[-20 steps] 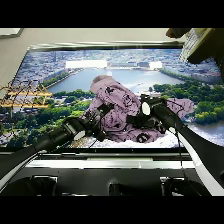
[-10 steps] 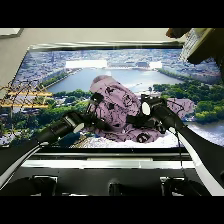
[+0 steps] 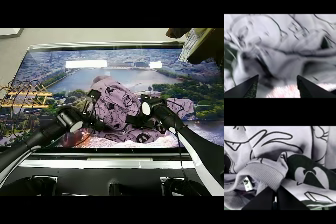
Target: Fold the clothes and pants, and hang the long-sleeved shirts on hangers.
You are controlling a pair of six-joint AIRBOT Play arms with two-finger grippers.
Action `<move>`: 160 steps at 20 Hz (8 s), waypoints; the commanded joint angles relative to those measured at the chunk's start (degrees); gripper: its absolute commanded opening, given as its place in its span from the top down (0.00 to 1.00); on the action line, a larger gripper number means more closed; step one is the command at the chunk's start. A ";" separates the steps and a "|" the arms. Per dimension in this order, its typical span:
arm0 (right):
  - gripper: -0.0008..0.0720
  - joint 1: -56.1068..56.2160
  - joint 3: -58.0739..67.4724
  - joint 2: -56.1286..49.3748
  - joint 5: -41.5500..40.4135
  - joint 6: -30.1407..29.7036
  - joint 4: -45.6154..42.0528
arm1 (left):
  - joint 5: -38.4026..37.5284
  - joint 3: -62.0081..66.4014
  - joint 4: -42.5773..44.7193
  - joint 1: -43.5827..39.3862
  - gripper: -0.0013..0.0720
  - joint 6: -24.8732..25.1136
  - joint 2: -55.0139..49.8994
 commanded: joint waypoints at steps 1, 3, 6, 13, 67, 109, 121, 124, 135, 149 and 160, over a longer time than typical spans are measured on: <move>0.94 0.04 0.02 0.04 0.02 -0.15 0.13 | -5.16 0.15 1.90 -5.79 0.23 -6.47 1.88; 0.94 0.04 0.02 0.04 0.09 -0.15 0.15 | -5.05 0.00 9.05 -9.66 0.23 -11.45 -0.26; 0.94 0.04 0.02 0.04 0.87 -0.15 0.15 | -5.09 -0.02 15.28 -12.28 0.23 -19.54 -4.31; 0.94 0.04 0.02 0.04 1.84 -0.20 0.63 | 0.11 0.15 19.54 -12.04 0.25 -27.28 -9.94; 0.94 0.11 3.87 25.00 14.73 0.52 1.46 | -14.23 5.20 -22.88 7.85 0.95 -4.90 7.93; 0.94 0.11 -4.44 23.67 2.54 2.67 2.54 | -10.71 0.26 -12.26 83.95 0.01 49.24 8.39; 0.94 0.11 -4.44 23.67 2.80 2.69 -1.42 | 0.17 -8.79 -12.48 84.56 0.01 63.21 -0.70; 0.94 0.11 -4.44 23.67 3.04 2.69 -1.44 | 0.46 -8.85 -12.48 84.56 0.01 67.95 -1.77; 0.94 0.11 -4.44 23.67 3.10 3.28 -1.92 | 2.16 -8.83 -12.48 84.56 0.01 70.60 -8.04; 0.94 0.11 -4.44 23.67 3.10 3.56 -1.79 | 2.54 -8.79 -12.48 84.56 0.95 70.55 -9.44; 0.94 0.11 -4.44 23.67 3.06 3.52 -1.90 | 2.49 2.45 -28.52 82.27 0.96 70.55 -5.53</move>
